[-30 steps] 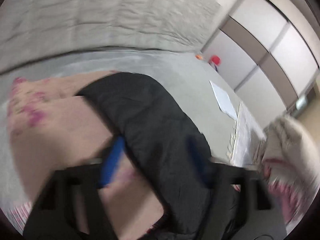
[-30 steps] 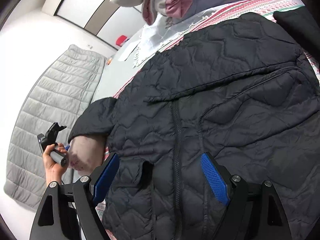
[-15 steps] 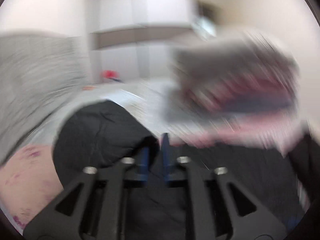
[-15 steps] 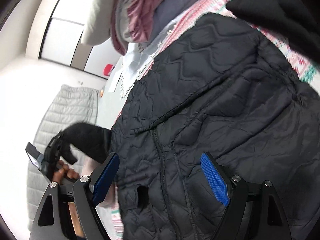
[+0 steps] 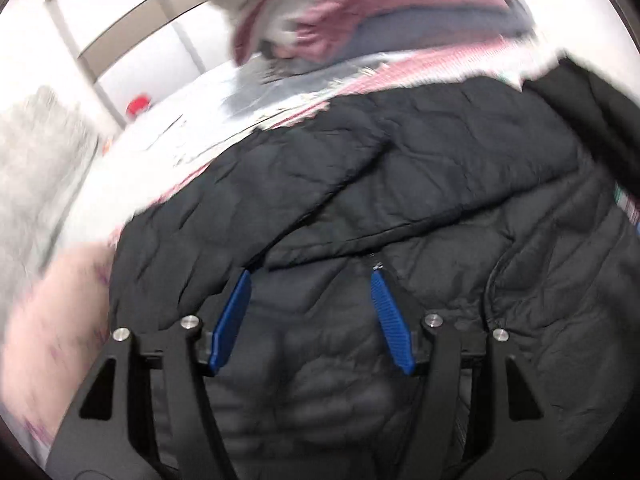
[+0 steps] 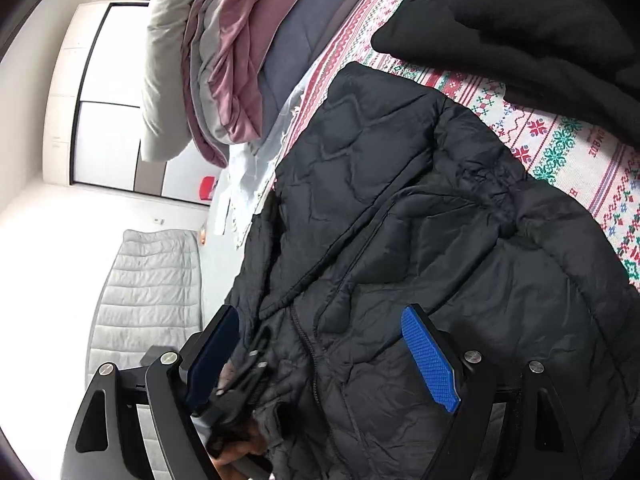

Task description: Fold large clothes

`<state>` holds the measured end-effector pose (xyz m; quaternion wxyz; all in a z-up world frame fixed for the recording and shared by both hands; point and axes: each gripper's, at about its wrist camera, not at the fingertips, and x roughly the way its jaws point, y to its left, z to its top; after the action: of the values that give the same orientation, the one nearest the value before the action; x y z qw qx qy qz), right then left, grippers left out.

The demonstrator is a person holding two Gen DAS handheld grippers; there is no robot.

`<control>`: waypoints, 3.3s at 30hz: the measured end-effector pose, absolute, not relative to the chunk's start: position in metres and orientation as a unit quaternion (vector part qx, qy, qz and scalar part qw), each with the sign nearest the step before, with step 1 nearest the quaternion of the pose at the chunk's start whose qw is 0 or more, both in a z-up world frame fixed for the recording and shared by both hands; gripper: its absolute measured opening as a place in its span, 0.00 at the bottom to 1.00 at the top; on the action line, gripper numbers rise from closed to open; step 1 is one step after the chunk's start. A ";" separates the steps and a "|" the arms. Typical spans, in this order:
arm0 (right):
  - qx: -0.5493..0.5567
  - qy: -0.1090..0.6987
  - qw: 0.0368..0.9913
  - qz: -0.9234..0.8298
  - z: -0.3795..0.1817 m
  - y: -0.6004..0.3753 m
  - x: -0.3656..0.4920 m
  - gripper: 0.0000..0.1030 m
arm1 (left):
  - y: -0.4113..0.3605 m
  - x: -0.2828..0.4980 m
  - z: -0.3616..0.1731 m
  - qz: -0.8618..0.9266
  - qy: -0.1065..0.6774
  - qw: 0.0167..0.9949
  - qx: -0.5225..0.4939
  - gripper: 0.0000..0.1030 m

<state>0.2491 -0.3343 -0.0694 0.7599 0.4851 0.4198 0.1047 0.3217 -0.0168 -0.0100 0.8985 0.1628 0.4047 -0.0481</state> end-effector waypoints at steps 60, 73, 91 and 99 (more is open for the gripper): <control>0.223 0.473 0.852 0.018 -0.098 -0.407 0.028 0.82 | 0.228 0.024 -0.061 0.056 0.480 0.849 -0.216 0.70; 0.302 0.502 0.809 0.041 -0.123 -0.428 0.032 0.82 | 0.242 0.024 -0.082 0.055 0.490 0.816 -0.300 0.70; 0.339 0.510 0.786 0.079 -0.136 -0.420 0.047 0.37 | 0.217 0.043 -0.094 0.050 0.493 0.817 -0.294 0.14; 0.363 0.469 0.804 0.046 -0.126 -0.435 0.039 0.09 | 0.208 0.016 -0.080 0.044 0.471 0.824 -0.310 0.10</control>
<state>0.0393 -0.4347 -0.1263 0.8039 0.3627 0.4691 0.0456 0.0156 0.2076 -0.0799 0.8244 -0.3102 0.4714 0.0442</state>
